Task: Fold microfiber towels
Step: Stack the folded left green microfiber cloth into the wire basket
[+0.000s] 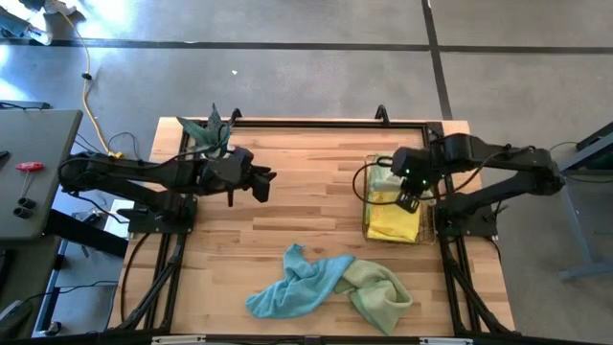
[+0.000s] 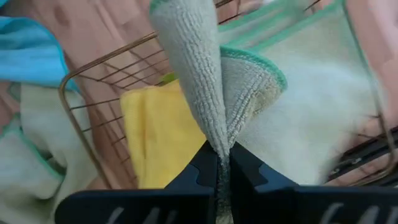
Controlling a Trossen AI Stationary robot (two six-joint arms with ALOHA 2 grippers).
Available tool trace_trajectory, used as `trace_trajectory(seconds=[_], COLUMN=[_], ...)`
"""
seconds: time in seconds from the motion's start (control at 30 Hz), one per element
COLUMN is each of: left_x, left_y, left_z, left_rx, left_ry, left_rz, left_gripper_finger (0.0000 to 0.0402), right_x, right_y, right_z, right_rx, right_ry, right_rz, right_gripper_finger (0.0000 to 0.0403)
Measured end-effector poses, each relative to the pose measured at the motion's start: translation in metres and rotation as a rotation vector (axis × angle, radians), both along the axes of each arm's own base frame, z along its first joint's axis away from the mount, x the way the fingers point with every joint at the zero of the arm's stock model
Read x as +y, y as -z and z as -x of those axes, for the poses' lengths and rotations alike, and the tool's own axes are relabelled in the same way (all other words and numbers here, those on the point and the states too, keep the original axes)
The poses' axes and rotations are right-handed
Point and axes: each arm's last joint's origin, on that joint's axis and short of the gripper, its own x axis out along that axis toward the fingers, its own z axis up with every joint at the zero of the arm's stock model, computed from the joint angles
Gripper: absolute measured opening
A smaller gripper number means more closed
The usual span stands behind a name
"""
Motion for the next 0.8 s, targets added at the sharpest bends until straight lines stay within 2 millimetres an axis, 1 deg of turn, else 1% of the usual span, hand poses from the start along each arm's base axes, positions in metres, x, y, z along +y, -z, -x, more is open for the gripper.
trace_trajectory(seconds=[0.17,0.23,0.4,0.47,0.67,0.73,0.8], left_x=[-0.004,-0.007,-0.015,-0.017,-0.019,-0.019,-0.019], left_y=[0.009,0.013,0.019,0.021,0.025,0.024,0.025], left_z=[-0.009,-0.013,-0.025,-0.029,-0.035,-0.035,-0.035], left_rx=[0.036,0.041,0.032,0.024,0.01,0.006,0.004], left_ry=[0.017,0.025,0.058,0.072,0.095,0.094,0.091], left_rz=[0.014,0.024,0.023,0.025,0.043,0.048,0.052], left_gripper_finger=[0.0131,0.0131,0.0131,0.0131,0.0131,0.0131,0.0131], right_x=[0.015,0.022,0.034,0.038,0.049,0.05,0.05], right_y=[0.007,0.018,0.06,0.073,0.099,0.104,0.107], right_z=[-0.008,-0.013,-0.019,-0.021,-0.029,-0.029,-0.028], right_rx=[0.033,0.055,0.108,0.101,0.017,0.016,0.028], right_ry=[-0.007,-0.021,-0.042,-0.043,-0.104,-0.108,-0.103], right_rz=[-0.02,-0.023,-0.076,-0.098,-0.199,-0.212,-0.212], right_gripper_finger=[0.0,0.0,0.0,0.0,0.0,0.0002,0.0013])
